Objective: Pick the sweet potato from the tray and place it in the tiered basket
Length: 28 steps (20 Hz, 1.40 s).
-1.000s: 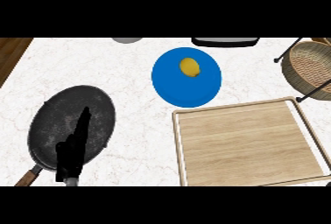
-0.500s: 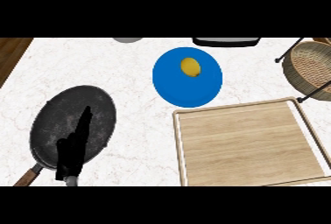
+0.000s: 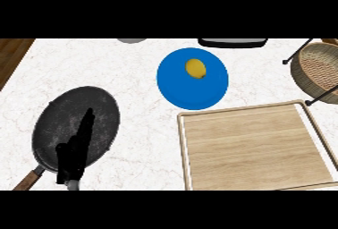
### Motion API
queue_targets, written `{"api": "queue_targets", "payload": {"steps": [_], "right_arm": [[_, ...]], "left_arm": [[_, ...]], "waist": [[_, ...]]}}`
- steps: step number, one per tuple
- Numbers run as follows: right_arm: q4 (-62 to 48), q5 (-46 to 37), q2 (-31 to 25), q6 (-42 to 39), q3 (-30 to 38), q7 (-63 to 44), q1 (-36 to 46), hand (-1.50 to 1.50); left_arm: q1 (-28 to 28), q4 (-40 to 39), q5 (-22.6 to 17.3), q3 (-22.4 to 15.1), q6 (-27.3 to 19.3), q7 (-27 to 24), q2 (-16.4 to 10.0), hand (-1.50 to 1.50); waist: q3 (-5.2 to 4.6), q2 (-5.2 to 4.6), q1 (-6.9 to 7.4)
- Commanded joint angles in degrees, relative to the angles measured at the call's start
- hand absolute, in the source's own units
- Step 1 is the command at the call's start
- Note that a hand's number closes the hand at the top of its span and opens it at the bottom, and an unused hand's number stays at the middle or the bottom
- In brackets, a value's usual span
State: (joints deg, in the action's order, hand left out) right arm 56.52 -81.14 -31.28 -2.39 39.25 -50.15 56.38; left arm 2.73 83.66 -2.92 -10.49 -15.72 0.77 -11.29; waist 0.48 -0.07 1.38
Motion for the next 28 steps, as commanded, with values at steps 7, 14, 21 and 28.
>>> {"api": "queue_targets", "payload": {"steps": [7, 14, 21, 28], "right_arm": [[-11.1, 9.7, 0.5, 19.4, 7.7, 4.0, -0.7, 1.50], [-14.2, 19.8, 0.0, 29.3, 12.7, 12.9, 1.8, -1.50], [-8.6, 25.0, 0.7, 39.3, 12.4, 20.6, -1.1, -1.50], [6.1, 15.1, -0.7, 43.1, 12.6, 6.0, -6.1, -1.50]], "left_arm": [[1.6, -5.8, 0.7, 0.2, 0.2, -2.1, 1.9, 0.00], [0.6, -3.9, -0.1, 1.8, 2.0, 0.6, -0.4, 0.00], [-0.9, -2.6, 2.2, 1.4, -1.0, 3.8, 1.4, 0.00], [2.4, -2.2, 0.4, 2.9, 0.3, 2.0, 0.8, 0.00]], "waist": [[-0.39, -0.63, -0.14], [-0.37, -0.66, 0.35], [-0.44, -0.16, -0.83], [-0.67, 0.86, -3.33]]}}
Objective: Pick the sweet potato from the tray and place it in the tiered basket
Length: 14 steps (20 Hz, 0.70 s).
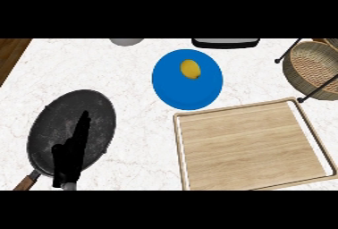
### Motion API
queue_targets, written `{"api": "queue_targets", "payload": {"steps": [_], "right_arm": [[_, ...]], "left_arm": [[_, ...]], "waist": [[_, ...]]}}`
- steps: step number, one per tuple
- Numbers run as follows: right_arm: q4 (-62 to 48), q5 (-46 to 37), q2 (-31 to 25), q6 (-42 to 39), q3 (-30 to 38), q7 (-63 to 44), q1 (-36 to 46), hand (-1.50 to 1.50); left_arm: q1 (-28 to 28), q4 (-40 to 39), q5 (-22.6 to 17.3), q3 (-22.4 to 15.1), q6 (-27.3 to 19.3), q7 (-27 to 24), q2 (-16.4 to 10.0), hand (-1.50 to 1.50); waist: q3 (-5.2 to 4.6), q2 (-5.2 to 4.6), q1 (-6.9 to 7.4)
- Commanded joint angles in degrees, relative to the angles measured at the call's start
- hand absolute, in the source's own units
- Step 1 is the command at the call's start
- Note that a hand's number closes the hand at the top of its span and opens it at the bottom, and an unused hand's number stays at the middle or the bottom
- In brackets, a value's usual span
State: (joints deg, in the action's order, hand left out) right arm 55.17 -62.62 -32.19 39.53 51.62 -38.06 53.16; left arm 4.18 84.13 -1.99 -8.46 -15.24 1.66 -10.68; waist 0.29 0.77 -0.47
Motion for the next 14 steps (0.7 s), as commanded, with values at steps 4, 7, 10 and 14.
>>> {"api": "queue_targets", "payload": {"steps": [4, 7, 10, 14], "right_arm": [[21.6, -3.0, 2.1, -5.3, 2.1, -10.8, -8.5, -1.50], [33.0, -1.4, 3.6, -12.8, 3.3, -12.3, -14.3, -1.50], [43.4, 2.1, 6.1, -18.5, 5.7, -13.5, -20.3, -1.50], [56.9, 7.0, 10.0, -27.4, 7.6, -15.4, -26.8, -1.50]], "left_arm": [[2.5, -2.7, -0.1, 1.0, -0.5, 0.9, 0.3, 0.00], [4.5, -0.8, -1.4, 2.2, 1.1, 0.0, -1.4, 0.00], [6.3, -0.8, -0.3, 1.2, -0.6, 0.0, 0.1, 0.00], [5.9, -2.1, 0.1, 2.8, -1.9, -0.7, 0.0, 0.00]], "waist": [[-0.50, 0.41, -2.81], [-0.52, 0.79, -3.58], [-0.48, 0.95, -4.63], [-0.56, 1.05, -6.12]]}}
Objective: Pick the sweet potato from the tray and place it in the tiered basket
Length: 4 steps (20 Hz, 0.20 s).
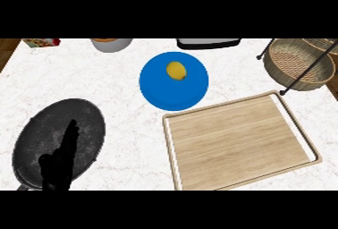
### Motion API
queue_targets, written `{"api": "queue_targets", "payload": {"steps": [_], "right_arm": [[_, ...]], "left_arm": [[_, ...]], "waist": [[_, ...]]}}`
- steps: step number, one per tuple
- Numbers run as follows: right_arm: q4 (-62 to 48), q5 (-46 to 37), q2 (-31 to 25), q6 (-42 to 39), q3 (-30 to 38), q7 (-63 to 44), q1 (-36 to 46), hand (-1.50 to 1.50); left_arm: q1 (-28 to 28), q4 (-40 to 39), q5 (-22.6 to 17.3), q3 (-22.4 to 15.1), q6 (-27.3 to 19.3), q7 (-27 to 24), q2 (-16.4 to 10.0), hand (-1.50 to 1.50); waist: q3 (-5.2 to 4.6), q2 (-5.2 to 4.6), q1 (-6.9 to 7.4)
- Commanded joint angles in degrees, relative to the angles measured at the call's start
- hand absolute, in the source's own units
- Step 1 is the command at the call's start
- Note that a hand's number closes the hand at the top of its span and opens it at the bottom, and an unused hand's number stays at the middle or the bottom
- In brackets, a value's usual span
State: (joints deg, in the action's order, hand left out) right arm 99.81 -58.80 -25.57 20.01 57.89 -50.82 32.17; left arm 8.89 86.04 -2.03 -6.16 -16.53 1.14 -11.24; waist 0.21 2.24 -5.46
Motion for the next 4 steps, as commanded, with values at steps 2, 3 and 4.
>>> {"api": "queue_targets", "payload": {"steps": [2, 3, 4], "right_arm": [[18.9, 8.0, 2.8, -13.7, 4.1, -4.1, -8.8, -1.50], [23.4, 9.1, 6.0, -14.6, 3.8, -4.7, -10.2, -1.50], [26.0, 12.8, 4.9, -17.0, 6.9, -4.6, -12.3, -1.50]], "left_arm": [[2.5, -1.3, 0.1, 0.4, 0.2, 1.3, -0.7, 0.00], [0.0, -2.4, 0.3, 0.5, -1.4, 1.7, 1.0, 0.00], [2.8, -2.1, 0.0, 0.3, -0.4, -0.2, 0.7, 0.00]], "waist": [[-0.36, -0.26, -0.95], [-0.39, -0.52, -1.13], [-0.34, -0.33, -1.19]]}}
